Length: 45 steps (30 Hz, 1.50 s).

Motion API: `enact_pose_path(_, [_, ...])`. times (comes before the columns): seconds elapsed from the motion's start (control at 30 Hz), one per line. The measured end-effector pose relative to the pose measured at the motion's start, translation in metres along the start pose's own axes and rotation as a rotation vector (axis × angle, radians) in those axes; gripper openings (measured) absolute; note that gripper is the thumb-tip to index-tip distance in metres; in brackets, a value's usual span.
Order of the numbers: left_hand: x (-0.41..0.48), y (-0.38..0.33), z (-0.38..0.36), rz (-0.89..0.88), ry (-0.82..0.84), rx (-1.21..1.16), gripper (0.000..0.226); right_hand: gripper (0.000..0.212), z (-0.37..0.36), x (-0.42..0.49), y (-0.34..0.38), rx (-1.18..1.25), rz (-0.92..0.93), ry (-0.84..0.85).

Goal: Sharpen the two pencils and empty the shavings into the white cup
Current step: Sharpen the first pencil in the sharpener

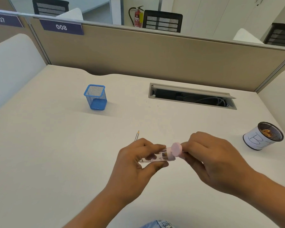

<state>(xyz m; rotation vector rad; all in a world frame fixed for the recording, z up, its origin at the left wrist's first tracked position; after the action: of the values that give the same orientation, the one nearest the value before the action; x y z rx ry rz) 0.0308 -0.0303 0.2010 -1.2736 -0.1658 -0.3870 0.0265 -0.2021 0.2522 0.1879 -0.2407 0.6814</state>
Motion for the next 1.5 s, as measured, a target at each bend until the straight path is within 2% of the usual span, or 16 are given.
enact_pose_path(0.1, [0.003,-0.004,-0.002,-0.082,-0.029,0.061,0.030,0.031,-0.003,-0.001,0.002,0.107,-0.083,-0.025])
enact_pose_path(0.2, [0.002,-0.006,-0.007,-0.187,-0.026,0.182,0.030,0.040,-0.032,-0.011,-0.023,0.764,-0.635,0.189])
enact_pose_path(0.27, [-0.001,-0.002,-0.010,-0.164,0.001,0.190,0.029,0.040,-0.044,-0.019,-0.025,0.898,-0.803,0.372])
enact_pose_path(0.4, [-0.001,0.009,-0.009,-0.006,0.010,0.046,0.031,0.037,-0.028,-0.009,-0.014,0.622,-0.465,0.253])
enact_pose_path(0.47, [0.001,0.012,-0.009,0.037,0.019,0.013,0.030,0.021,-0.016,-0.006,-0.010,0.362,-0.243,0.157])
enact_pose_path(0.53, [0.002,0.012,-0.009,0.059,0.025,-0.010,0.029,0.022,-0.007,-0.004,-0.007,0.143,-0.065,0.055])
enact_pose_path(0.63, [0.003,0.010,-0.010,0.048,0.022,-0.017,0.029,0.027,-0.007,-0.002,-0.005,0.021,0.009,-0.025])
enact_pose_path(0.77, [0.001,0.010,-0.013,-0.044,-0.013,0.034,0.031,0.030,-0.015,-0.006,-0.003,0.158,-0.053,0.064])
enact_pose_path(0.83, [-0.002,0.010,-0.016,-0.097,-0.027,0.062,0.029,0.036,-0.025,-0.007,-0.013,0.382,-0.278,0.145])
enact_pose_path(0.9, [-0.003,0.011,-0.018,-0.137,-0.036,0.111,0.029,0.046,-0.040,-0.015,-0.027,0.772,-0.647,0.266])
enact_pose_path(0.97, [-0.003,0.012,-0.017,-0.145,-0.032,0.151,0.029,0.061,-0.048,-0.018,-0.027,0.950,-0.798,0.399])
enact_pose_path(1.07, [0.000,0.016,-0.013,-0.076,-0.028,0.108,0.030,0.058,-0.039,-0.009,-0.024,0.750,-0.603,0.343])
enact_pose_path(1.2, [0.000,0.016,-0.008,-0.013,-0.049,0.024,0.029,0.032,-0.015,0.001,-0.011,0.051,-0.113,0.099])
enact_pose_path(1.3, [-0.002,0.014,-0.006,-0.053,-0.056,0.049,0.029,0.032,-0.016,0.000,-0.004,0.043,-0.079,0.062])
enact_pose_path(1.4, [-0.005,0.006,-0.005,-0.194,-0.089,0.155,0.028,0.037,-0.028,-0.003,-0.013,0.368,-0.327,0.168])
enact_pose_path(1.5, [-0.009,0.001,-0.010,-0.366,-0.087,0.317,0.026,0.051,-0.050,-0.016,-0.026,0.853,-0.771,0.426])
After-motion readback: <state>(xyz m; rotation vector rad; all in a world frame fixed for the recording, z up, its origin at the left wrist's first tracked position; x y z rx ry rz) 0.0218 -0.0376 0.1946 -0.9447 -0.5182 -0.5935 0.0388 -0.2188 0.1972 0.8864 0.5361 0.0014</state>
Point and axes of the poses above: each hand's wrist, its own x-axis towards the middle knuckle, its own z-axis out of the back of the hand, y = z × x, the point moved 6 cm from there along x, towards the middle knuckle, and after that the axes turned 2 degrees about -x, right-handed, at the moved point
